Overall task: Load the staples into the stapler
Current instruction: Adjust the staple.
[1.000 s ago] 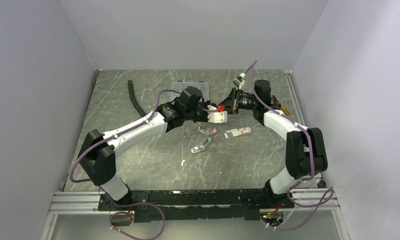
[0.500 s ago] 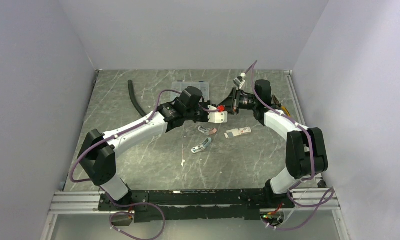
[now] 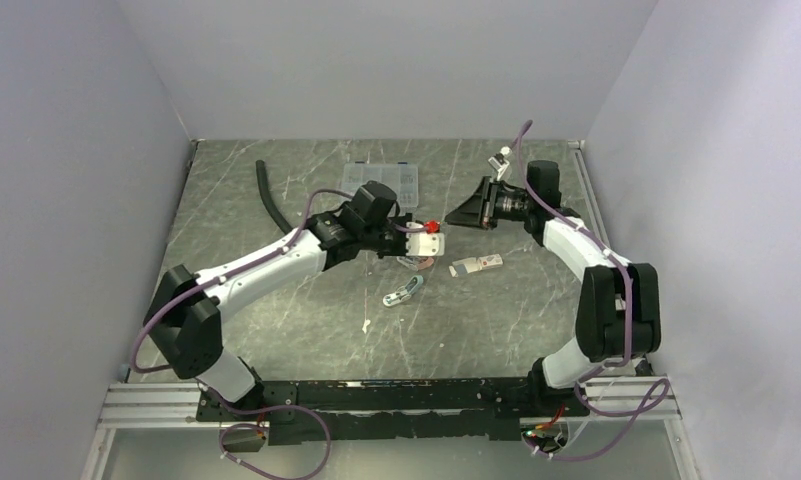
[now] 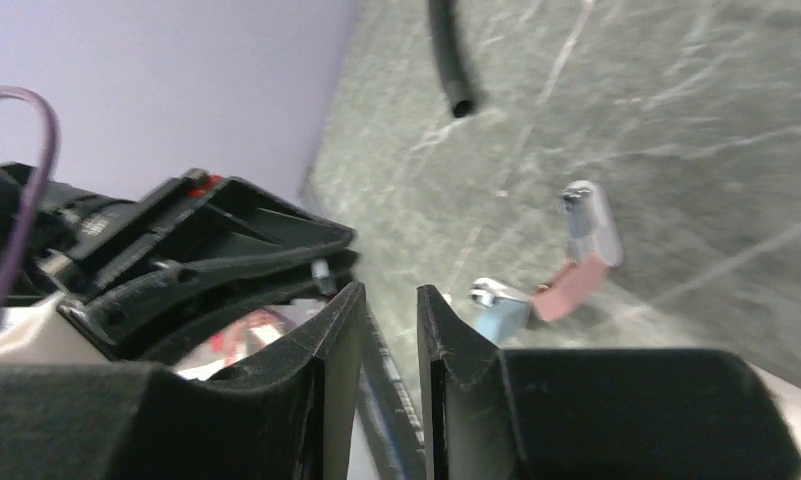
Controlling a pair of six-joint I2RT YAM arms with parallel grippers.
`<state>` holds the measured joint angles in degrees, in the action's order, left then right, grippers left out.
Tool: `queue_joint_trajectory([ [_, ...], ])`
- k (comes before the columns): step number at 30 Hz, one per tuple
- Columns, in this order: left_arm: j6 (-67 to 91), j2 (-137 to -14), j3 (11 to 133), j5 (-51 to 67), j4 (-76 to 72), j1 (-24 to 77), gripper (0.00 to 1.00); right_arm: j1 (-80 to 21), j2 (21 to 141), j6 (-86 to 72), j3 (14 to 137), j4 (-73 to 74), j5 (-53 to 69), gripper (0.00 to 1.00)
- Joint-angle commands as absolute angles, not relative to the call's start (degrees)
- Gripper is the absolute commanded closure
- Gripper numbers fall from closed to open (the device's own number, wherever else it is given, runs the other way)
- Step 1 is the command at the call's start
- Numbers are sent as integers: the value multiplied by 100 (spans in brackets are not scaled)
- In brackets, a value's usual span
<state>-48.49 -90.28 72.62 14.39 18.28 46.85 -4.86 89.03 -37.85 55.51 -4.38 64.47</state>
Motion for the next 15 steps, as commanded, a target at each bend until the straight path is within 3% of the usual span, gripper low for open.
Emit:
queue_joint_trajectory([
  [1,-4664,-8446,6960,2124,2427,4472,83,-369,8415,-1621,5953,1143,5714,70],
  [5,-4498,-8250,6622,2731,2707,4073,84,-447,8181,-1149,5611,1320,4982,69],
  [15,-4444,-7851,6155,2919,2719,3622,84,-1273,8657,-1054,5598,1687,3778,53],
])
